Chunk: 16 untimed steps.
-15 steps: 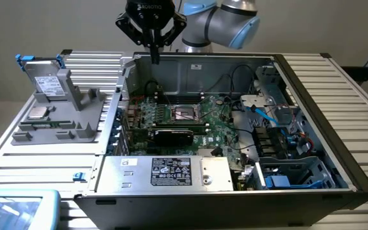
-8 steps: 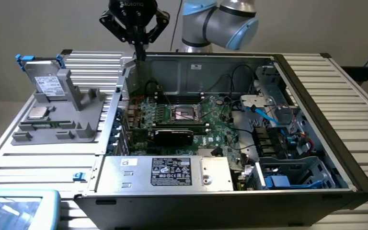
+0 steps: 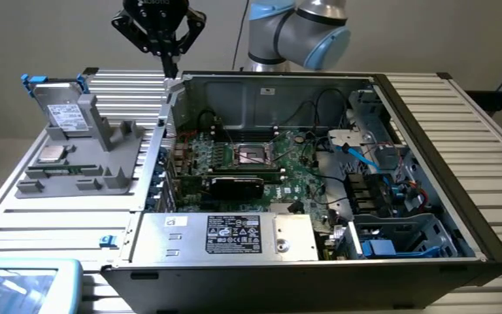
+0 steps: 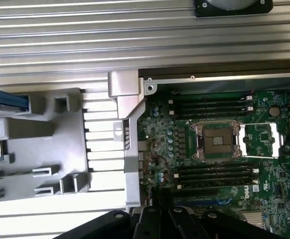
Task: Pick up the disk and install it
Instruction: 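Reach for the disk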
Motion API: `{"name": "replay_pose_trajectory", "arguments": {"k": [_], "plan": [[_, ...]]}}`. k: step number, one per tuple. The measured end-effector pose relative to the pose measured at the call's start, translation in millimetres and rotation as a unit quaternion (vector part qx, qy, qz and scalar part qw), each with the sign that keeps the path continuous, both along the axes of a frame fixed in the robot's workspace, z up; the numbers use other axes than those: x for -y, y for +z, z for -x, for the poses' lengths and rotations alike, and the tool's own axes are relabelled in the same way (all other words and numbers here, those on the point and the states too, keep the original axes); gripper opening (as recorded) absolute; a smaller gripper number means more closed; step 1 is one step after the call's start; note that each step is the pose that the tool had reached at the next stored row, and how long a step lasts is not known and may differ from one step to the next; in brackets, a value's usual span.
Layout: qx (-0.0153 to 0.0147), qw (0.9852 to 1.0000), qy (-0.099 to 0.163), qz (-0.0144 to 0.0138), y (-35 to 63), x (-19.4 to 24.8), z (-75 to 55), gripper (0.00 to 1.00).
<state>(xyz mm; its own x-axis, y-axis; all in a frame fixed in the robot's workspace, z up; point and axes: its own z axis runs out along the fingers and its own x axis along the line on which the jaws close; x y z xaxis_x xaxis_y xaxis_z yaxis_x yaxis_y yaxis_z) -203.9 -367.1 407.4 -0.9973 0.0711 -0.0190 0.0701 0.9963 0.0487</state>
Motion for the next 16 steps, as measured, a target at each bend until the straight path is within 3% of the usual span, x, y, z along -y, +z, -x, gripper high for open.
{"name": "replay_pose_trajectory", "arguments": {"k": [16], "plan": [[0.0000, 1.0000, 0.000, 0.0000, -1.6, -28.1, 72.2, 0.11]]}}
